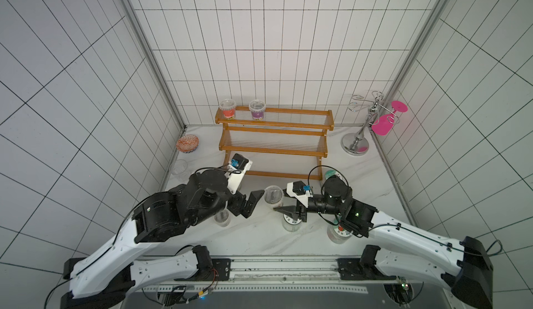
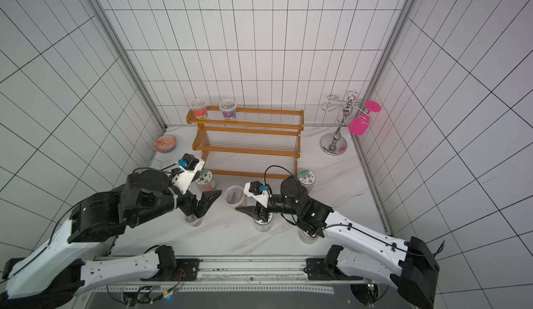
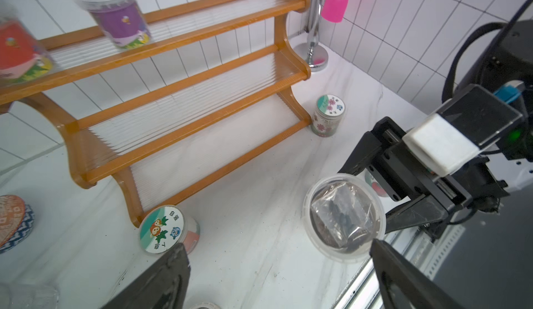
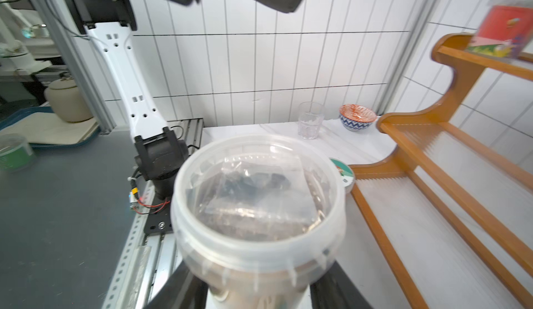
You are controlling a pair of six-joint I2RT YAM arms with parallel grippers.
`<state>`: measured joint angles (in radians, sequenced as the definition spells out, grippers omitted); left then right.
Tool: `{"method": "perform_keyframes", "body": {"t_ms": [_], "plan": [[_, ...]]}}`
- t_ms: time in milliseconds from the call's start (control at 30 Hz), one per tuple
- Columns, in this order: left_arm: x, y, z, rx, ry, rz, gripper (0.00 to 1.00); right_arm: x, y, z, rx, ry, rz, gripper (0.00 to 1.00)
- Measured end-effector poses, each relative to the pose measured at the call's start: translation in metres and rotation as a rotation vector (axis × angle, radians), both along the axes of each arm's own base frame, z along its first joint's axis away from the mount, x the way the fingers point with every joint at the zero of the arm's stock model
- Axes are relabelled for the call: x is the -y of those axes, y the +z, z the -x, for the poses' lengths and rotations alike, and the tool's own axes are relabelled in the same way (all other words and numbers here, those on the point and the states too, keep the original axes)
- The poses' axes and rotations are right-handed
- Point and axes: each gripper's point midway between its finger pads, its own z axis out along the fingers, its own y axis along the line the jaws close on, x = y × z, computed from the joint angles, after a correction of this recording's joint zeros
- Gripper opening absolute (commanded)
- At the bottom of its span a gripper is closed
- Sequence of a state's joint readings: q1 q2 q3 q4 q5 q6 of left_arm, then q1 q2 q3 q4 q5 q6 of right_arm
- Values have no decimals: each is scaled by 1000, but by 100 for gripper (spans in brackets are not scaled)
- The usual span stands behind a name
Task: Place the seed container on the shelf
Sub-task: Pick up the seed jar at the center of the board, then place the seed jar on the shelf.
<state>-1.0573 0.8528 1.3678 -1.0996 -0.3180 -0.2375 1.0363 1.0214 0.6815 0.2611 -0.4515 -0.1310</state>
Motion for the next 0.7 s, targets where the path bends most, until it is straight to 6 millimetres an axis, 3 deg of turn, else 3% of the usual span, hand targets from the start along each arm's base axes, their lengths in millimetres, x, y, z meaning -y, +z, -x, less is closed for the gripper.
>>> {"method": "perform_keyframes", "body": {"t_ms": [167, 400, 700], "plan": [[-25, -13, -2, 21, 104, 48, 99, 9, 11, -41, 44, -177, -38, 53], [-36, -35, -2, -13, 167, 71, 99, 13, 19, -107, 77, -392, -57, 52], [-45, -43, 2, -37, 199, 124, 99, 17, 75, -184, 149, -574, -163, 52]]}}
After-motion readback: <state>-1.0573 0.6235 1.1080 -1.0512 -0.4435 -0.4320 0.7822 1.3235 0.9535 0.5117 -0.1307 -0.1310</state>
